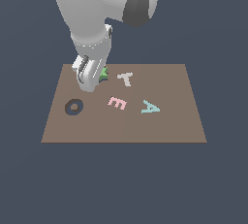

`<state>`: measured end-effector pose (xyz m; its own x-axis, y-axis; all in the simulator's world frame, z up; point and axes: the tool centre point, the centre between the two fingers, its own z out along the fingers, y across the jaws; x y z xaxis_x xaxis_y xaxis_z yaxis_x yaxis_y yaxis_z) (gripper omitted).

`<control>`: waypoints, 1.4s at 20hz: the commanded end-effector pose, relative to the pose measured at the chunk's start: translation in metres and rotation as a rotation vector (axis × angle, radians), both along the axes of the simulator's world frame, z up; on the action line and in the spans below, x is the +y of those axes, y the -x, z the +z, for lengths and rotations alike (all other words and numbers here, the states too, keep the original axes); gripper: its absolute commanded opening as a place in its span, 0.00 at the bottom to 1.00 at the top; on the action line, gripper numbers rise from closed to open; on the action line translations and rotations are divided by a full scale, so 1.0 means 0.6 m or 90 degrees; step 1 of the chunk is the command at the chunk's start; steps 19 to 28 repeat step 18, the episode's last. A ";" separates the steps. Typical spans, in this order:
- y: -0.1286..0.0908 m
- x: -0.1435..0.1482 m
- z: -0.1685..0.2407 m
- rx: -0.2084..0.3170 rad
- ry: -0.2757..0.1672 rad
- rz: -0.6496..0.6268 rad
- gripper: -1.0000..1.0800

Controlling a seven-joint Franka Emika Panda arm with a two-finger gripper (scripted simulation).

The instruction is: Insert a designated object into the corresponding slot on a board.

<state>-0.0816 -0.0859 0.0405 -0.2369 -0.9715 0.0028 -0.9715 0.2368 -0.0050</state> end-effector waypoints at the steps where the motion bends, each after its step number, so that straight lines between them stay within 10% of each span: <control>1: 0.000 0.000 0.000 0.000 0.000 0.000 0.00; 8: -0.001 0.001 -0.017 0.000 0.000 0.002 0.00; 9: -0.001 0.001 -0.017 0.000 0.000 0.002 0.96; 28: -0.001 0.001 -0.017 0.000 0.000 0.002 0.96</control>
